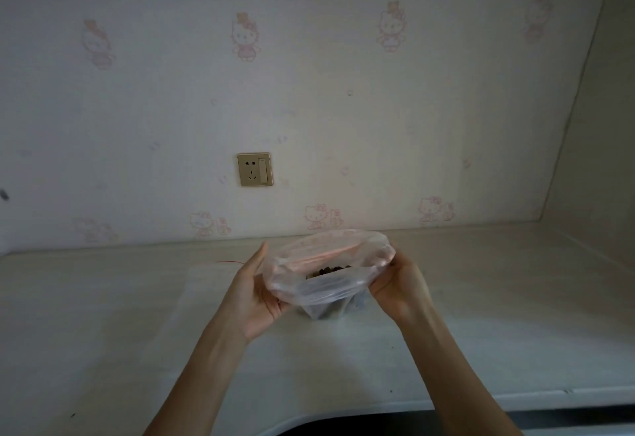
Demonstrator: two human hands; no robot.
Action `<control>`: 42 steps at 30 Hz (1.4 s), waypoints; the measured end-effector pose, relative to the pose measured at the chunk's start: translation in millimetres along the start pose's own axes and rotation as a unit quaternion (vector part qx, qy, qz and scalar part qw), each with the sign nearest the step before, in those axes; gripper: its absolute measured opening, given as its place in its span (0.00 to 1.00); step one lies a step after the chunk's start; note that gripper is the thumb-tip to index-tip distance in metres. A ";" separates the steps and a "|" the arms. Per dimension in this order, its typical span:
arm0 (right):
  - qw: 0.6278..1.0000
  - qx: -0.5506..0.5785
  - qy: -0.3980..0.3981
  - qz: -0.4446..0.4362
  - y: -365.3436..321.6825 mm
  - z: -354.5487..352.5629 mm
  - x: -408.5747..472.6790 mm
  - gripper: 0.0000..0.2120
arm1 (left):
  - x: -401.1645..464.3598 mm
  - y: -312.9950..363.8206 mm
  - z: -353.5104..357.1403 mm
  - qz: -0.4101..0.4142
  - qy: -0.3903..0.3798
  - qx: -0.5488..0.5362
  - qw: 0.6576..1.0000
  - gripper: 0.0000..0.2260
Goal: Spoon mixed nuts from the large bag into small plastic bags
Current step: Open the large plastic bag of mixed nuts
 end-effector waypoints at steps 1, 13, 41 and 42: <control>1.000 0.002 0.003 0.011 0.5 0.1 -0.1 0.12 | -0.6 3.9 -1.9 -0.001 0.008 0.023 1.000 0.17; 0.981 -0.164 0.095 0.044 -2.0 -14.7 -9.2 0.14 | 1.6 1.2 -15.0 0.052 0.104 0.021 0.993 0.19; 0.844 -0.532 0.033 -0.066 -12.9 9.0 14.2 0.22 | 4.1 30.4 -7.9 0.014 0.223 0.308 0.925 0.09; 0.852 -0.519 0.055 -0.051 -10.8 6.2 16.4 0.21 | 6.1 26.7 -7.6 -0.007 0.233 0.286 0.930 0.07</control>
Point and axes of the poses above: each hand's wrist, its own x-axis towards the middle knuckle, its own z-axis out of the palm, y = z × x, the point moved 8 cm from there along x, towards the middle knuckle, and after that the axes turned 6 degrees about x, right-handed, at the moved point
